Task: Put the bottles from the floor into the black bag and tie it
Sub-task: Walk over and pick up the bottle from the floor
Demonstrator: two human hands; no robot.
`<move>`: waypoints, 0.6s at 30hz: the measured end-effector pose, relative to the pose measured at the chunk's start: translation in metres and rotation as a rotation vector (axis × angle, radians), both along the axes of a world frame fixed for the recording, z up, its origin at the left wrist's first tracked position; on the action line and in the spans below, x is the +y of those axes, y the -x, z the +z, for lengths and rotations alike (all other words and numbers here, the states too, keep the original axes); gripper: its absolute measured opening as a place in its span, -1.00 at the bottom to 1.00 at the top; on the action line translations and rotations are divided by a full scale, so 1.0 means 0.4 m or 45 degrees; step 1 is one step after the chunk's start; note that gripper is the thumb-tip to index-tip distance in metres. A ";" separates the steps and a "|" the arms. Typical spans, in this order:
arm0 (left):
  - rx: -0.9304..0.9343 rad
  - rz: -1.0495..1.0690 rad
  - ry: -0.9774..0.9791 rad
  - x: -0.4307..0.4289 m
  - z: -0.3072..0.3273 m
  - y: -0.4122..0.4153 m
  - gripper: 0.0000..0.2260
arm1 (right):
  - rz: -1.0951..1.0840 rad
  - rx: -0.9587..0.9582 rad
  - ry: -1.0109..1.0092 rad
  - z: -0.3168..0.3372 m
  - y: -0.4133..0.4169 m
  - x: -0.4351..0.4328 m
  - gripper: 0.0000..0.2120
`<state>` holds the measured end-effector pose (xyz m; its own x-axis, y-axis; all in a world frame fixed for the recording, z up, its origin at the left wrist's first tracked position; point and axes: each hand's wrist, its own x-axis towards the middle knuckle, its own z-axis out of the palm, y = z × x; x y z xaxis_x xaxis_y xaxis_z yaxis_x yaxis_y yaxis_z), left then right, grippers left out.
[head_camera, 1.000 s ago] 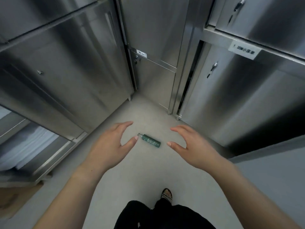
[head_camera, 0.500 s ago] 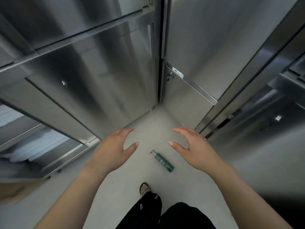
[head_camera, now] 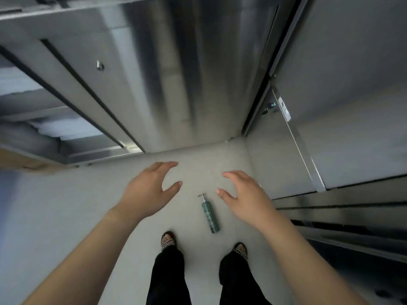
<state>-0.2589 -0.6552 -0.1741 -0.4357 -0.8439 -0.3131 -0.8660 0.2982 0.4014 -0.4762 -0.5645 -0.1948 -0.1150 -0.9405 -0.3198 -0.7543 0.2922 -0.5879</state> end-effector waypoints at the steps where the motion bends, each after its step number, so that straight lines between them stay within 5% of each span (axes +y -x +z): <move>1: -0.003 0.054 -0.025 0.007 -0.028 0.007 -0.55 | 0.034 -0.003 -0.011 -0.024 0.012 -0.012 -0.52; 9: 0.007 0.270 -0.083 0.035 -0.383 -0.010 -0.56 | 0.015 0.075 -0.085 -0.397 0.006 -0.028 -0.53; 18: -0.003 0.255 -0.153 0.066 -1.165 -0.046 -0.55 | -0.012 -0.010 -0.227 -1.188 -0.083 -0.012 -0.46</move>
